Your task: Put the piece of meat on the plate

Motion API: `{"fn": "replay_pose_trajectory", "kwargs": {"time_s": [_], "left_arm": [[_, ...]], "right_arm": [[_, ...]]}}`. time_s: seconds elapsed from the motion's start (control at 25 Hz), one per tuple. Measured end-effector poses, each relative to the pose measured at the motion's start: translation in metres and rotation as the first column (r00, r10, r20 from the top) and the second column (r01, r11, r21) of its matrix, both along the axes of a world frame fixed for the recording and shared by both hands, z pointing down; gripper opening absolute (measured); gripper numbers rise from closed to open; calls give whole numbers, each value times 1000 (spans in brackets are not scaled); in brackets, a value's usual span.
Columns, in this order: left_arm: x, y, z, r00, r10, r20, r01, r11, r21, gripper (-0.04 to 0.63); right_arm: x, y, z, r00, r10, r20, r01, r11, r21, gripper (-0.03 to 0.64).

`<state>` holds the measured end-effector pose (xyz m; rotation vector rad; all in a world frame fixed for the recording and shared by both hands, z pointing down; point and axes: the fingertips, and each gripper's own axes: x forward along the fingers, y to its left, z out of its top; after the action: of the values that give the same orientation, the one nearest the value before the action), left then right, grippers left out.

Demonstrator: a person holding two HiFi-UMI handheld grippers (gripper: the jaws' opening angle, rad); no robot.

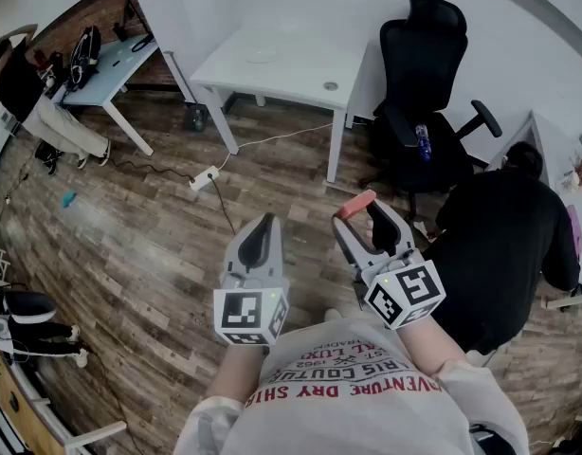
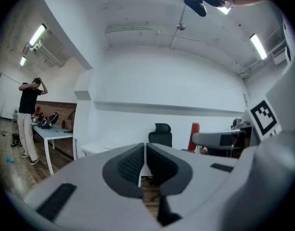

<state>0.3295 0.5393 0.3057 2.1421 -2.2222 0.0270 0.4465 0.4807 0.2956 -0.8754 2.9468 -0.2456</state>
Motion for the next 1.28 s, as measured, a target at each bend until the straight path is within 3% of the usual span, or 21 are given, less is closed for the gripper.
{"fn": "replay_pose_trajectory", "kwargs": {"time_s": [0.8,1.28], "left_arm": [[1,-25,12,999,-30,-37,30,1000,-8,5],[-3,-63,24,992,-99,-81,97,995,-28,5]], "right_arm": [[5,-27,6,1000,-7,-8,7,1000,1,279],[3,-72,17,993,-73,-88,77,996,37,278]]}}
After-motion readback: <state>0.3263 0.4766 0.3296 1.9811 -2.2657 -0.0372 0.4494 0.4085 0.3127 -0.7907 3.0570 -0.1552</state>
